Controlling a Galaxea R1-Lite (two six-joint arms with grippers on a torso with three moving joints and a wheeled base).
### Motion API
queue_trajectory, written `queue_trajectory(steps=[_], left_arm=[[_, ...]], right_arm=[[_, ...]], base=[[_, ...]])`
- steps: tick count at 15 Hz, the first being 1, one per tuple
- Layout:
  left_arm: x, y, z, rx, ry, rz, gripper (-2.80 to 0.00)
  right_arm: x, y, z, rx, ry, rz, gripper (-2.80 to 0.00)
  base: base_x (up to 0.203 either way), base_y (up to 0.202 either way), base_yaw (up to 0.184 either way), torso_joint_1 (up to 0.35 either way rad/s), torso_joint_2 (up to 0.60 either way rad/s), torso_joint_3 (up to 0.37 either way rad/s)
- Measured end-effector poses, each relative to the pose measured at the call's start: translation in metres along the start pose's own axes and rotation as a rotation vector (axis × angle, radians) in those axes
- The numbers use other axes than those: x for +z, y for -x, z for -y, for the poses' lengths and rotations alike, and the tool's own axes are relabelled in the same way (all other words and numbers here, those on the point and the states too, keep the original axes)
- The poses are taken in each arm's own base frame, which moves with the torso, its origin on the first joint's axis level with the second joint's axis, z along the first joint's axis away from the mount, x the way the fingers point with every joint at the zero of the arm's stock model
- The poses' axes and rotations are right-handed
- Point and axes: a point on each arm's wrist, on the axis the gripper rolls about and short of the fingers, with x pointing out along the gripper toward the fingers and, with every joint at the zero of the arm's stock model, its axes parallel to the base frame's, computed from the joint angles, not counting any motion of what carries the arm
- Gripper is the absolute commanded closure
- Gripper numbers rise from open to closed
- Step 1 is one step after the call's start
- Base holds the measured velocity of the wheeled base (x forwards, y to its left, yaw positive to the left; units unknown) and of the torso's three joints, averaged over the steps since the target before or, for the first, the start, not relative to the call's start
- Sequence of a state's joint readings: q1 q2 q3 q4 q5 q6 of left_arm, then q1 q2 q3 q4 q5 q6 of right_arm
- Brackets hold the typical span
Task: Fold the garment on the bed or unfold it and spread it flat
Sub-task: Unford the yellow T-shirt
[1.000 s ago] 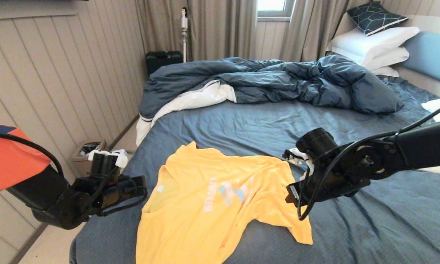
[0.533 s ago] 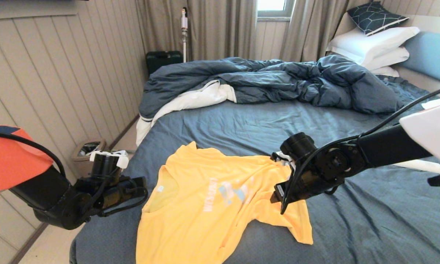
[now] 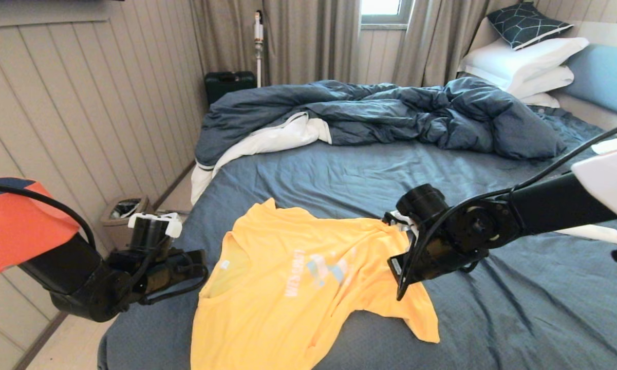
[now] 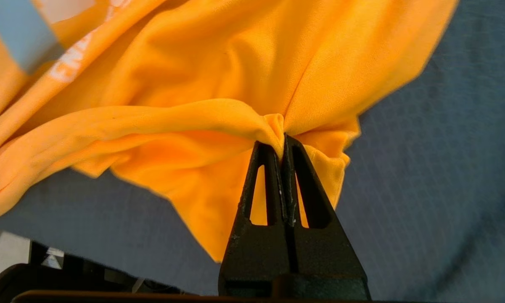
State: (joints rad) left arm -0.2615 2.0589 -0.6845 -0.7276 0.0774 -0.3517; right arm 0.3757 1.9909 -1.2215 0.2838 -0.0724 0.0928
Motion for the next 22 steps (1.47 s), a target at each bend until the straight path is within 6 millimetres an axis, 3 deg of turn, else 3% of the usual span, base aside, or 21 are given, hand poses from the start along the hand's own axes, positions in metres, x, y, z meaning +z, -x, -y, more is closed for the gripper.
queue_trajectory(steps=[4,13,17,18,22], left_arm=[[-0.002,-0.002,0.0,0.002,-0.002,-0.008,0.0],[-0.004,-0.002,0.002,-0.002,-0.006,-0.013,0.0],[-0.005,-0.003,0.003,-0.005,-0.01,-0.017,0.0],[-0.005,-0.003,0.003,-0.004,-0.009,-0.017,0.0],[-0.005,-0.003,0.003,-0.004,-0.009,-0.019,0.0]], right_arm=[[-0.021,0.019,0.003,-0.002,0.001,-0.017,0.0],[-0.127,0.029,0.009,-0.002,0.05,-0.15,0.0],[-0.148,0.034,0.011,0.002,0.082,-0.148,0.0],[-0.15,0.033,0.011,0.002,0.084,-0.14,-2.8],[-0.141,0.038,0.012,0.01,0.064,-0.066,-2.8]], base=[[0.0,0.0,0.0,0.0,0.0,0.0],[0.0,0.0,0.0,0.0,0.0,0.0],[0.0,0.0,0.0,0.0,0.0,0.0],[0.0,0.0,0.0,0.0,0.0,0.0],[0.0,0.0,0.0,0.0,0.0,0.0]])
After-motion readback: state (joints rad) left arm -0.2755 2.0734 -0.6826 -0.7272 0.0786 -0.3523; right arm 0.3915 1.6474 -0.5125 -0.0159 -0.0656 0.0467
